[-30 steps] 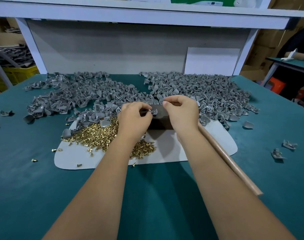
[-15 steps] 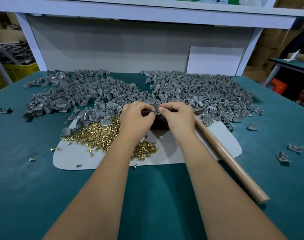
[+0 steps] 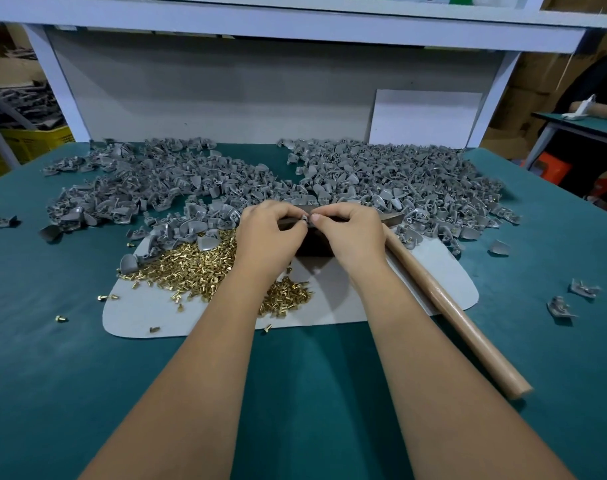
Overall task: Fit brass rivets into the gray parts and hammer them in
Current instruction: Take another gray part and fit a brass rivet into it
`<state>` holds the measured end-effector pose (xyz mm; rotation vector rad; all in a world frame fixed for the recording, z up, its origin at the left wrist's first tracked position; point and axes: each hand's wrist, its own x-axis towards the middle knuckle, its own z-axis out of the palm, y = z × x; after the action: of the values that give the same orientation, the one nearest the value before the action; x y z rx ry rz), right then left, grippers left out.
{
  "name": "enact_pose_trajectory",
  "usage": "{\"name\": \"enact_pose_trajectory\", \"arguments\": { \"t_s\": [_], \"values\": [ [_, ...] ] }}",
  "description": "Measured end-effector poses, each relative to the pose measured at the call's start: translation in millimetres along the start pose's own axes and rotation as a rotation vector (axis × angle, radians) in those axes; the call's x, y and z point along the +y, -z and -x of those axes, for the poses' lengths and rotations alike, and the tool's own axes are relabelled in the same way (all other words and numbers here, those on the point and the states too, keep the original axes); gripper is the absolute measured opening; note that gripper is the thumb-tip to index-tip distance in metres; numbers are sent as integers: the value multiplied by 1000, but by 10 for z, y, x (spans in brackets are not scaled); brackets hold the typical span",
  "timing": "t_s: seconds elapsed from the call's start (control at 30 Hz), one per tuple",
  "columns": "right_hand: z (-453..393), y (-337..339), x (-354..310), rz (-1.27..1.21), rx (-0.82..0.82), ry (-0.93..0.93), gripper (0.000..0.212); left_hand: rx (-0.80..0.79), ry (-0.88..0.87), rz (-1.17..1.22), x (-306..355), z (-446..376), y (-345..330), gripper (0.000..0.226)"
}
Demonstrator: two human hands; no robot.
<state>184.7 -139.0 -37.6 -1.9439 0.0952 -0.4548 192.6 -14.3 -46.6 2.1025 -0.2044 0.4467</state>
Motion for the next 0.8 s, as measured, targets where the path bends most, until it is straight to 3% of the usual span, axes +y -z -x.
{"name": "enact_pose_trajectory", "arguments": {
  "t_s": [0.37,0.8],
  "values": [
    [3,-39,-99,405,91,105,13,6,12,20,-15,5,-5,11],
    [59,-62,-26,443,105,198,9,15,22,-27,-11,4,-4,10]
  ]
}}
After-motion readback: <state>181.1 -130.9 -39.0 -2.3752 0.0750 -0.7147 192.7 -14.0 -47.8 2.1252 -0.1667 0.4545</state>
